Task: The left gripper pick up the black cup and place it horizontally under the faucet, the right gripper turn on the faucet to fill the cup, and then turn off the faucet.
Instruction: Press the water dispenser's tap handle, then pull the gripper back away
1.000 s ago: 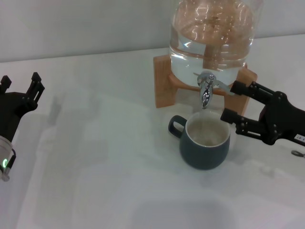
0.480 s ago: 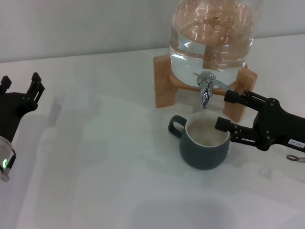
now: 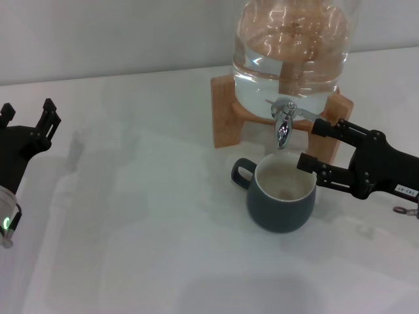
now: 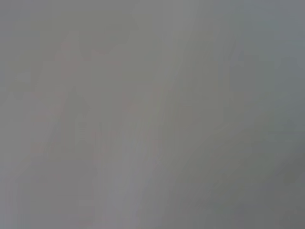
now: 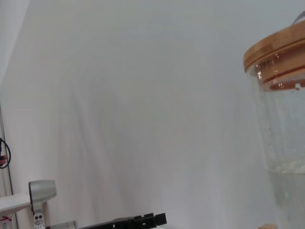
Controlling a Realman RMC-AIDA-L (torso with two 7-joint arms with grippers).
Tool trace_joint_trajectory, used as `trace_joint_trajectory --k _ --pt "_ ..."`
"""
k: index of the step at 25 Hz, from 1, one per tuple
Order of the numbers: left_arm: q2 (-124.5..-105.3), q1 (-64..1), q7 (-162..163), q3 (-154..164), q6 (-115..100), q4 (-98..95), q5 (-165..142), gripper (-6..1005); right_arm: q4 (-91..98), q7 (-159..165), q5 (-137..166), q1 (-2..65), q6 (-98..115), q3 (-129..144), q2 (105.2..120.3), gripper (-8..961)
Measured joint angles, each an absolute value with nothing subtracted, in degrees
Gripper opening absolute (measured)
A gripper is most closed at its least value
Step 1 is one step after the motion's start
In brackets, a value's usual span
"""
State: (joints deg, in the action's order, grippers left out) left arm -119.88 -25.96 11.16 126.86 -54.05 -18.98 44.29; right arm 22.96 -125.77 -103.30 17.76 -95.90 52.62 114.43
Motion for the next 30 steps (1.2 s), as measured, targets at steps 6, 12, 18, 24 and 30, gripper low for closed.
trace_joint_trajectory --k 6,12,18,24,30 --pt "-119.88 -25.99 11.16 126.7 -54.05 -18.99 44.29 787 22.79 -125.77 -103.44 17.76 -95.68 51.28 114.52 827" --pt "-119.88 -26.16 11.16 126.66 -54.05 -18.99 44.29 787 22.51 -125.76 -103.47 17.79 -95.56 49.51 114.64 824" --pt "-119.88 -26.19 11.66 126.65 -54.05 -19.0 44.29 787 22.53 -125.77 -103.48 17.97 -94.52 49.18 114.67 823" --pt "-119.88 -26.08 11.83 126.65 -54.05 -19.2 44.29 786 22.56 -125.78 -103.48 18.62 -93.47 49.15 114.7 822" --pt "-119.89 -25.96 11.85 126.65 -54.05 -19.41 44.29 786 22.46 -126.1 -104.38 19.12 -92.46 49.04 114.7 822"
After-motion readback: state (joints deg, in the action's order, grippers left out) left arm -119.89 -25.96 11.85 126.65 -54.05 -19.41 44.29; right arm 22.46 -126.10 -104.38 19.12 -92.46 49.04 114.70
